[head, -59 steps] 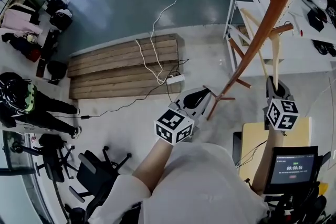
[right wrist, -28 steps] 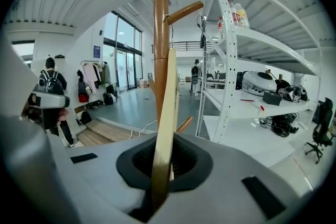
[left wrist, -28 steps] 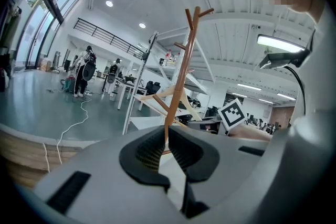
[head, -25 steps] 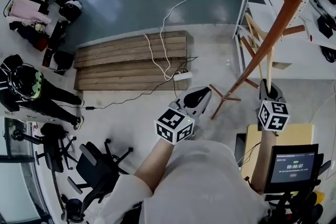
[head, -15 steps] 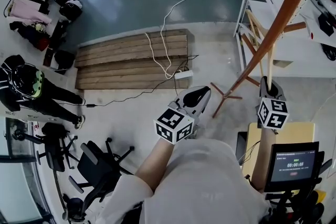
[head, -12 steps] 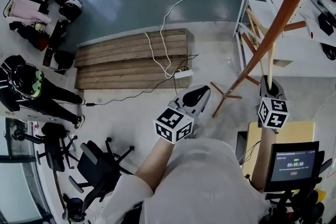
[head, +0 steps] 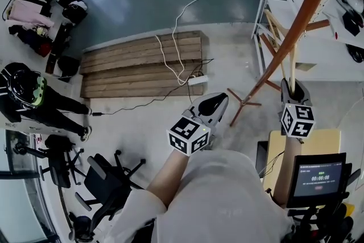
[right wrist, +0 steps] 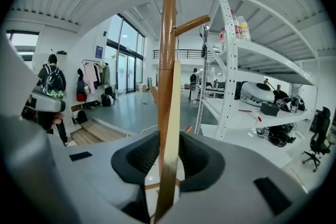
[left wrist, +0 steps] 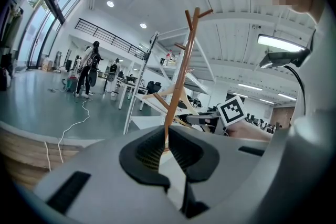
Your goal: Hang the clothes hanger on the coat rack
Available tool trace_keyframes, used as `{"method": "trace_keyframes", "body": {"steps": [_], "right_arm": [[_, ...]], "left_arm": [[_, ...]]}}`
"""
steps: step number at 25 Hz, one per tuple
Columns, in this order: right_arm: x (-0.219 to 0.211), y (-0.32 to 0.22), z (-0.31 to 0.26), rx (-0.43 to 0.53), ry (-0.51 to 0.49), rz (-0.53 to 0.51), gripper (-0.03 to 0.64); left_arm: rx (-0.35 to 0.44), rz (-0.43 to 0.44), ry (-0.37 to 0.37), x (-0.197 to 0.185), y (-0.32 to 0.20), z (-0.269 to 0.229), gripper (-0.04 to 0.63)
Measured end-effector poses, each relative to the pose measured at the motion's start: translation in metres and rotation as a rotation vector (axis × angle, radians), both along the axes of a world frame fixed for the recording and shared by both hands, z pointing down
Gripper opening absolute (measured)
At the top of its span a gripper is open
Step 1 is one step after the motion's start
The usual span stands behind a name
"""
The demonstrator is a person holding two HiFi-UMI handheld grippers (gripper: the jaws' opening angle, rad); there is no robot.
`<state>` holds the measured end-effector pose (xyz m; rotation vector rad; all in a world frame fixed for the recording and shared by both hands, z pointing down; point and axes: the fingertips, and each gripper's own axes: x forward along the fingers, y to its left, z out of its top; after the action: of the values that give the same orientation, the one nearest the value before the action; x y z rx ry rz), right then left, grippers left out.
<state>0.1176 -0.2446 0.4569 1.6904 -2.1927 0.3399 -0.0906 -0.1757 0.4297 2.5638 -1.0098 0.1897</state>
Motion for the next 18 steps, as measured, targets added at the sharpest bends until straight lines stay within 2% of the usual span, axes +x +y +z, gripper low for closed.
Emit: {"method": "trace_keyframes", "body": {"steps": [4, 9, 18], "right_arm": [[-0.001, 0.001, -0.006, 0.002, 0.007, -0.012, 0.118], [-0.001, 0.006, -0.013, -0.003, 0.04, -0.008, 0.118], [0.01, 0.019, -0.047, 0.063, 0.046, 0.032, 0.118]], "left_arm": [[0.004, 0.006, 0.004, 0.001, 0.0, -0.002, 0.008], [0.016, 0.022, 0.008, 0.001, 0.002, -0.008, 0.008], [0.04, 0.087, 0.028, 0.017, 0.003, -0.019, 0.008]]}}
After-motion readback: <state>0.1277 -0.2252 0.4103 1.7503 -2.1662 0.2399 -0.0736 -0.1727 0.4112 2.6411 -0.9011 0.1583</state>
